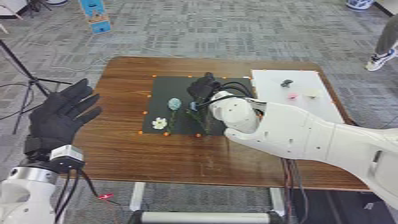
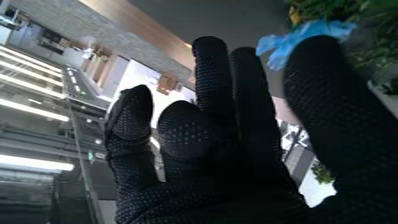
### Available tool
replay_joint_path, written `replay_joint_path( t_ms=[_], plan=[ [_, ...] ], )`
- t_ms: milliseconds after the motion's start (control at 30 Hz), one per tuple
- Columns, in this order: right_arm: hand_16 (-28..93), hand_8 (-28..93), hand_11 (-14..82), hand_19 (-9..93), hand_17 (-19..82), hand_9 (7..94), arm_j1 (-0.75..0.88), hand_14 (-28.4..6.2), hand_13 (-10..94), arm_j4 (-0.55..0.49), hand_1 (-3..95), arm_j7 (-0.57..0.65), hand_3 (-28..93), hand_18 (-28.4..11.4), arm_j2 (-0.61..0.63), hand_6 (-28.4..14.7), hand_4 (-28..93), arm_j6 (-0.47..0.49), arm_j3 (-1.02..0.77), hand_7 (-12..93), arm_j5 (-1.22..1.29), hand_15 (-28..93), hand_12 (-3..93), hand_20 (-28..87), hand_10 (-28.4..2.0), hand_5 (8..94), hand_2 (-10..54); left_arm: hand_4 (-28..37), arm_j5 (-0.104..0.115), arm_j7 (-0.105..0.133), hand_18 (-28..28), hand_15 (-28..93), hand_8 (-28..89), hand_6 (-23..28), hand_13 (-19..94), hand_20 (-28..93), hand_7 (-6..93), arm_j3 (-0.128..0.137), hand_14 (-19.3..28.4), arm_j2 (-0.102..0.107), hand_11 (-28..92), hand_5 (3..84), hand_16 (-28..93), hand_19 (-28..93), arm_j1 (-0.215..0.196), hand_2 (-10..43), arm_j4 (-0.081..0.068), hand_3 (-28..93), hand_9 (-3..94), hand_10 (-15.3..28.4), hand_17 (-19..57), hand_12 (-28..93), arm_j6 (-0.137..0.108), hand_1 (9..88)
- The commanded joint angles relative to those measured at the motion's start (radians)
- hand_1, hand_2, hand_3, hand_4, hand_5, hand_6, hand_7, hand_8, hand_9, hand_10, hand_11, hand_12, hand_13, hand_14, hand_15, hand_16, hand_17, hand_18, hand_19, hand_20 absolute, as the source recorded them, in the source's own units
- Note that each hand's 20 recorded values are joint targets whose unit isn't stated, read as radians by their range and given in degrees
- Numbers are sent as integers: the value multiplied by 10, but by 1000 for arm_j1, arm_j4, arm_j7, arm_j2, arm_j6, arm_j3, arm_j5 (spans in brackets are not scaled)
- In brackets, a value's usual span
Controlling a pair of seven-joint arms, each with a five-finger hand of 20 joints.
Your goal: Arrange flowers
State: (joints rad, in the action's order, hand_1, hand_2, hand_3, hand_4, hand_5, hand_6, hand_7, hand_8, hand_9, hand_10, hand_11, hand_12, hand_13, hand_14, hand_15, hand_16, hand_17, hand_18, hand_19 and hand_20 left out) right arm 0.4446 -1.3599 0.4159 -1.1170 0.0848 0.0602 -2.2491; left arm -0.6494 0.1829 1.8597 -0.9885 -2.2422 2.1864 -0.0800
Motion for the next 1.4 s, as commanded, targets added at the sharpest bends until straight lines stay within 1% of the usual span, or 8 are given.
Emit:
replay_joint_path(
  t_ms=[33, 100, 300, 367, 467, 567, 900, 1400],
  plan=[
    [347, -133, 230, 781, 261, 562, -1, -83, 608, -20, 390, 21, 778, -197, 20, 6, -283, -4, -35, 233, -19, 886, 219, 539, -98, 490, -95, -283, 3, -9, 220, 266, -93, 40, 214, 117, 197, 5, 132, -6, 205, 342, 37, 437, -10, -53, 7, 719, 264, 115, -101, 183, 0, 198],
    [344, -128, 198, 781, 260, 544, 7, -84, 607, -14, 382, 26, 787, -199, 34, -1, -283, -17, -63, 219, -19, 885, 207, 538, -104, 469, -95, -283, 3, -14, 220, 267, -93, 40, 214, 117, 197, -1, 132, -6, 205, 342, 37, 438, 5, -53, -2, 719, 264, 115, -101, 183, 0, 198],
    [338, -104, 164, 786, 252, 437, 75, -96, 574, -21, 359, 80, 779, -206, 153, -40, -283, -162, -198, 179, -10, 889, 206, 534, -134, 386, -95, -283, 3, -10, 221, 265, -93, 39, 214, 116, 198, 14, 132, -14, 204, 341, 37, 437, -24, -52, 12, 718, 263, 115, -101, 183, 1, 199],
    [324, -83, 146, 780, 237, 374, 96, -107, 553, -9, 440, 91, 638, -208, 195, -59, -283, -186, -239, 149, 6, 899, 206, 525, -145, 333, -95, -283, 0, -12, 221, 265, -93, 39, 214, 116, 198, 16, 132, -17, 205, 341, 37, 437, -26, -52, 12, 718, 264, 115, -101, 183, 6, 199],
    [313, -38, 65, 753, 210, 302, 128, -113, 514, -2, 608, 130, 27, -188, 257, -74, -126, -200, -286, 62, 25, 909, 214, 521, -142, 261, -95, -283, 2, -10, 220, 265, -93, 39, 214, 116, 199, 19, 132, -16, 205, 341, 37, 436, -29, -52, 13, 718, 264, 115, -101, 182, 7, 198],
    [331, -2, -1, 701, 189, 260, 188, -107, 468, -20, 658, 166, -262, -150, 317, -74, -72, -181, -366, -29, 48, 902, 218, 532, -137, 217, -86, -283, 2, -6, 220, 266, -93, 39, 214, 116, 198, 17, 132, -19, 206, 341, 37, 436, -28, -52, 12, 718, 264, 115, -101, 182, 5, 198],
    [304, -25, 14, 726, 211, 290, 393, -118, 507, -2, 615, 191, -165, -178, 418, -75, -49, -250, -549, 16, 80, 909, 183, 507, -147, 216, -95, -283, 2, -8, 220, 266, -92, 38, 214, 116, 198, 11, 133, -27, 205, 341, 37, 436, -25, -53, 13, 719, 264, 115, -101, 182, 4, 196],
    [359, -37, 61, 707, 220, 455, 435, -89, 558, 41, 664, 41, -283, -151, 419, -38, -159, -209, -589, 51, 159, 908, 192, 541, -75, 365, -92, -283, 4, 1, 220, 265, -93, 39, 215, 117, 197, 12, 133, -31, 205, 342, 37, 436, -34, -54, 14, 721, 267, 116, -101, 181, -1, 193]
  ],
)
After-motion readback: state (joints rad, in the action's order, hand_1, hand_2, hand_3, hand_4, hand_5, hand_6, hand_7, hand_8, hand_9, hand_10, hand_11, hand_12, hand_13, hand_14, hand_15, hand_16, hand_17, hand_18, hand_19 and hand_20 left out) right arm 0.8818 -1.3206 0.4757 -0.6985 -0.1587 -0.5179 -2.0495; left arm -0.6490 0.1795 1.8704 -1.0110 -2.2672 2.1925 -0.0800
